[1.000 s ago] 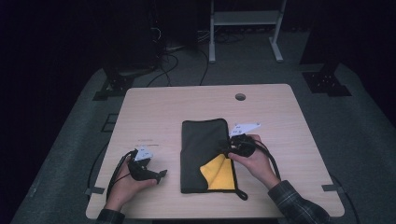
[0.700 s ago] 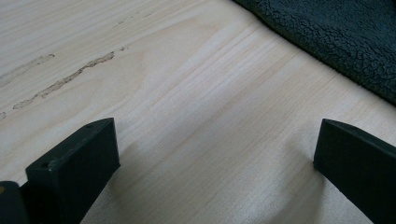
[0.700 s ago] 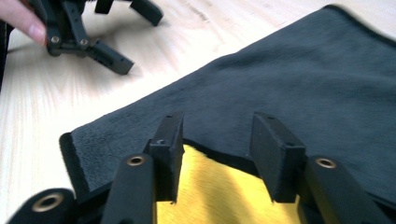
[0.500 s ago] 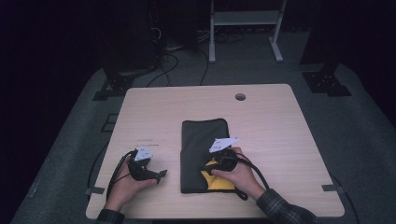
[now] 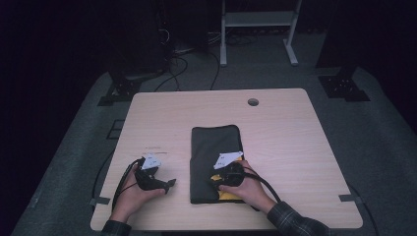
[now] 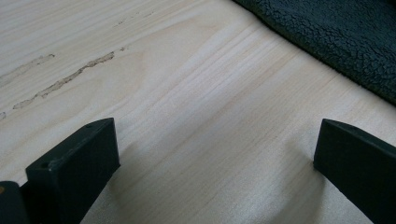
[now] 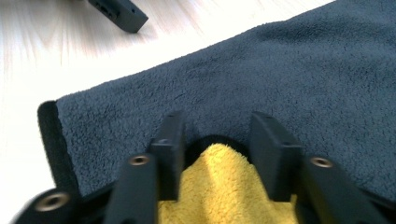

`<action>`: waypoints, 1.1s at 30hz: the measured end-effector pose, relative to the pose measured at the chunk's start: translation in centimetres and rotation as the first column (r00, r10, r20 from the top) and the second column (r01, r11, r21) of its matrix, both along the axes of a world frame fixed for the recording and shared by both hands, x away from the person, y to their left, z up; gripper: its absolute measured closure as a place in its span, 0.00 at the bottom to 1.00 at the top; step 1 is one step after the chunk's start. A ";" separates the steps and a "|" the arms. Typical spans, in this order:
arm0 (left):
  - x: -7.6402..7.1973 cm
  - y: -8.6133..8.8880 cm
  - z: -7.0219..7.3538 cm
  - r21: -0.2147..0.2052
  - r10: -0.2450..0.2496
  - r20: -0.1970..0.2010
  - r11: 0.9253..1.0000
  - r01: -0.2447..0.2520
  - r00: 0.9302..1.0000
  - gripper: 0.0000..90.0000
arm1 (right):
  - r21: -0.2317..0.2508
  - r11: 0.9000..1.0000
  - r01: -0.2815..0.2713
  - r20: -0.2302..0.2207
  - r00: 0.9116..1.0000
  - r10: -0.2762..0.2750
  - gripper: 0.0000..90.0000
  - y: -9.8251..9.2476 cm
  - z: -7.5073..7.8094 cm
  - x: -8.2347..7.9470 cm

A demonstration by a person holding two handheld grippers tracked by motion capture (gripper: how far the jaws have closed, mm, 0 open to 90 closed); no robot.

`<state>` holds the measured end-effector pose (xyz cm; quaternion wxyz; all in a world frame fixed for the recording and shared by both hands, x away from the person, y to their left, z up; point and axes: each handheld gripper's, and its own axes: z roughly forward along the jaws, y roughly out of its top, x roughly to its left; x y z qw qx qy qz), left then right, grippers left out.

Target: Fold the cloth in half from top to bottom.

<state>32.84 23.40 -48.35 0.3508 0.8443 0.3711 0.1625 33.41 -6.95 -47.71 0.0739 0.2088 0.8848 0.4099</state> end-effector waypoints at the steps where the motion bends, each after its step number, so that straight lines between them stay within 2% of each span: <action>1: 0.0 0.0 0.0 0.000 0.000 0.000 1.000 0.000 1.000 0.00 | -0.005 1.000 0.000 0.007 1.000 0.000 0.71 0.0 0.0 -0.1; 4: 0.0 0.0 0.0 0.000 0.000 0.000 1.000 0.000 1.000 0.00 | -0.008 1.000 -0.004 0.005 1.000 0.004 0.85 0.0 0.0 -0.2; 7: 0.0 0.0 0.0 0.000 0.000 0.000 1.000 0.000 1.000 0.00 | 0.006 1.000 0.005 -0.014 1.000 -0.004 0.90 -0.3 0.1 0.0; 13: 0.0 0.0 0.0 0.000 0.000 0.000 1.000 0.000 1.000 0.00 | 0.069 0.998 0.012 -0.037 0.999 -0.009 0.91 -2.0 1.6 -0.3; 20: 0.0 0.0 0.0 0.000 0.000 0.000 1.000 0.000 1.000 0.00 | 0.078 0.997 0.014 -0.034 0.999 -0.012 0.91 -4.3 2.5 -1.4; 26: 0.0 0.0 0.0 0.001 -0.001 0.001 1.000 0.001 1.000 0.00 | 0.092 0.995 0.040 -0.038 0.999 -0.037 0.91 -6.8 3.2 -2.4; 33: 0.0 0.0 0.0 -0.001 0.000 0.002 1.000 0.000 1.000 0.00 | 0.071 0.995 0.063 -0.059 0.997 -0.059 0.87 -8.4 2.3 -3.4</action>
